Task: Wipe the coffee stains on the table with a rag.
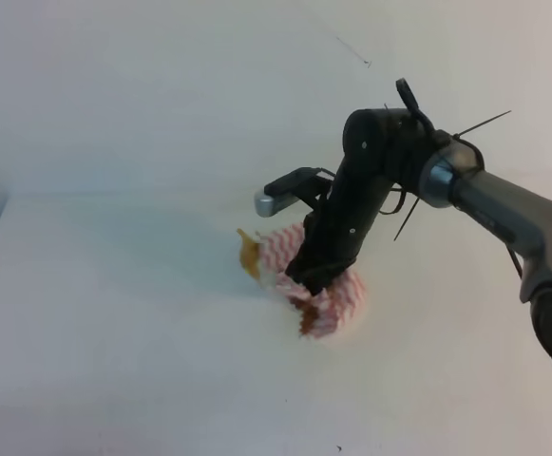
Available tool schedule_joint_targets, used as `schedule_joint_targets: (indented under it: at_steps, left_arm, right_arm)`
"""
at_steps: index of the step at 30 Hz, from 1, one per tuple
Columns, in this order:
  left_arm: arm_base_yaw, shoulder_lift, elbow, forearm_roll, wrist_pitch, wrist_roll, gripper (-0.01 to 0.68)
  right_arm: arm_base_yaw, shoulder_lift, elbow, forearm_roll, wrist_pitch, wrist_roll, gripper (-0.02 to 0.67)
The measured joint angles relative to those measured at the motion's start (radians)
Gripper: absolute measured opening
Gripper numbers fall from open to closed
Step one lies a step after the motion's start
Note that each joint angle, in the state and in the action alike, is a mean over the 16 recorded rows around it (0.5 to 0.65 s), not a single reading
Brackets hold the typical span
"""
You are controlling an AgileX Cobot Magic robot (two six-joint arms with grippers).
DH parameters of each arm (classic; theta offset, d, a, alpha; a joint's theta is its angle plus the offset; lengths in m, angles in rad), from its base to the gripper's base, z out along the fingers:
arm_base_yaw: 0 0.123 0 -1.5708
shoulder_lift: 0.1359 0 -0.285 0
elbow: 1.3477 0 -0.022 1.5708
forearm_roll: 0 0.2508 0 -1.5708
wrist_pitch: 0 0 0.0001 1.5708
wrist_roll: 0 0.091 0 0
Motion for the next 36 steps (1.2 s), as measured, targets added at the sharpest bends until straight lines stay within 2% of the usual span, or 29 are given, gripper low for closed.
schedule_joint_targets:
  at_steps: [7, 15, 26, 32, 36]
  left_arm:
    - [0.000, 0.000, 0.000, 0.000, 0.000, 0.000, 0.000]
    - [0.000, 0.000, 0.000, 0.000, 0.000, 0.000, 0.000]
    - [0.000, 0.002, -0.003, 0.000, 0.001, 0.000, 0.000]
    - [0.000, 0.002, -0.003, 0.000, 0.001, 0.000, 0.000]
    - [0.000, 0.002, -0.003, 0.000, 0.001, 0.000, 0.000]
  right_arm:
    - [0.000, -0.172, 0.122, 0.013, 0.016, -0.075, 0.011]
    - [0.000, -0.298, 0.212, 0.231, -0.013, -0.225, 0.009]
    - [-0.001, -0.193, 0.217, 0.519, -0.217, -0.377, 0.010]
    - [-0.002, -0.121, 0.216, 0.589, -0.323, -0.386, 0.012]
    - [-0.002, -0.096, 0.217, 0.570, -0.385, -0.350, 0.011]
